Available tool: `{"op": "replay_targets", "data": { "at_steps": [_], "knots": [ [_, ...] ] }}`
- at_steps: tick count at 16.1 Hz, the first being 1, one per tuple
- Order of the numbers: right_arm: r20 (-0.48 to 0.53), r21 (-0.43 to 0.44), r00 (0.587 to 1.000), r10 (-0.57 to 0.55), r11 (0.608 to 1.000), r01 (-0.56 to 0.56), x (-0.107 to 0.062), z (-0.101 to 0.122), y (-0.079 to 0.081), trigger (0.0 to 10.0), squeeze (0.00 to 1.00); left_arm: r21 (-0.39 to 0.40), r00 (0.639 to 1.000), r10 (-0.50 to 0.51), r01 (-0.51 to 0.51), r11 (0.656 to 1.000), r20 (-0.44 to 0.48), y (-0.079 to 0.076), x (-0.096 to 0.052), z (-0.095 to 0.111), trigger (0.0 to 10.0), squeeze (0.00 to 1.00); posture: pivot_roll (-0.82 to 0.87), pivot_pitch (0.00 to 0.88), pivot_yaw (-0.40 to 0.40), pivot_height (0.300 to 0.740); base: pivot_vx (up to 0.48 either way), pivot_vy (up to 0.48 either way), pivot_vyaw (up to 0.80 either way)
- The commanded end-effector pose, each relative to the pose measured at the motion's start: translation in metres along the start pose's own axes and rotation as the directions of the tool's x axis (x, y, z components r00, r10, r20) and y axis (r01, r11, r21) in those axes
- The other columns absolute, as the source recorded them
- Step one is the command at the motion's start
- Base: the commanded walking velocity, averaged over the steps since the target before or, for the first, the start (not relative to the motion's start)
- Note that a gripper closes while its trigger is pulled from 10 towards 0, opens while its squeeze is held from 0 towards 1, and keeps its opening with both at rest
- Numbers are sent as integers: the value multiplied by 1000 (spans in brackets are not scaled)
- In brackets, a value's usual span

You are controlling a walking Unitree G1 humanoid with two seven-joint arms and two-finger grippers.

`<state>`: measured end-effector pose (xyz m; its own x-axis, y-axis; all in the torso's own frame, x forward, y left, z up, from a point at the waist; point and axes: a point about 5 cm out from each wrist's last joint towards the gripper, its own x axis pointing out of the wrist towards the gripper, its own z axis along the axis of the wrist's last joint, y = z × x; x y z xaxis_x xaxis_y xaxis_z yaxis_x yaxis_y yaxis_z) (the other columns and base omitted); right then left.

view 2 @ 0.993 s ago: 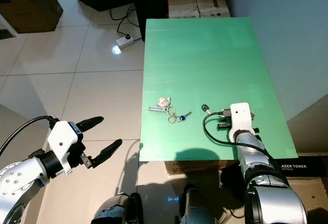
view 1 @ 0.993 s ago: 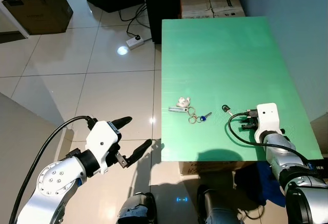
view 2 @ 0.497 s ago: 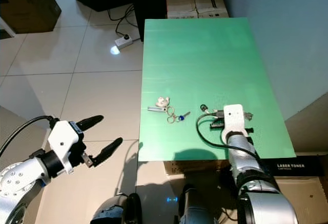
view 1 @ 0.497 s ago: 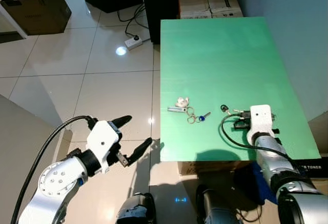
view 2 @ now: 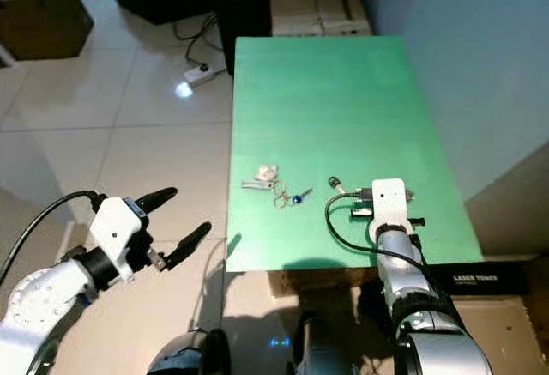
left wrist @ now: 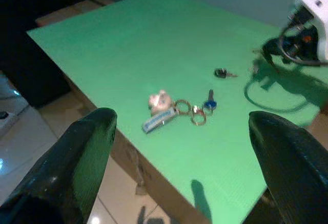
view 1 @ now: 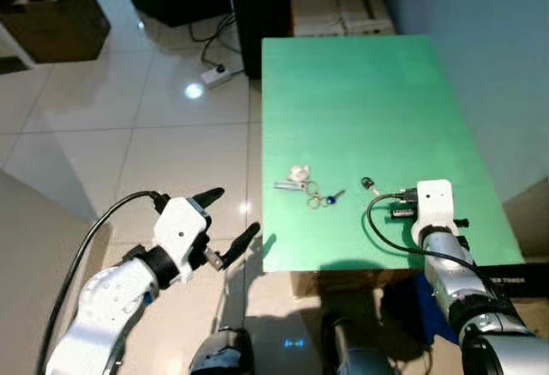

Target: Hang keys on a hook

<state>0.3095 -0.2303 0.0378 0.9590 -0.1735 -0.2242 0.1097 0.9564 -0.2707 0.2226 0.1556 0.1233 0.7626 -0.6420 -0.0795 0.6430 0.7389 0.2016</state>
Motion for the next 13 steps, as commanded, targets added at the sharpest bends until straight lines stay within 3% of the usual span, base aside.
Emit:
{"op": "replay_targets", "data": {
  "at_steps": [1, 9, 13],
  "knots": [
    [22, 6, 999, -25, 1000, 25, -1, 2, -5, 0, 0, -4, 1000, 5, -5, 1000, -23, -3, -1, -6, 10000, 0, 19, 175, 28, 740, 0, 0, 0],
    [85, -20, 996, -39, 999, 41, 0, 14, -17, 0, 0, -49, 999, 41, -41, 998, -5, -25, 19, -18, 10000, 0, -79, 178, -5, 740, 0, 0, 0],
    [54, -28, 998, -43, 999, 45, 0, 11, -16, 0, 0, -44, 999, 36, -35, 998, 4, -28, 25, -17, 10000, 0, -85, 171, 0, 740, 0, 0, 0]
  ]
}}
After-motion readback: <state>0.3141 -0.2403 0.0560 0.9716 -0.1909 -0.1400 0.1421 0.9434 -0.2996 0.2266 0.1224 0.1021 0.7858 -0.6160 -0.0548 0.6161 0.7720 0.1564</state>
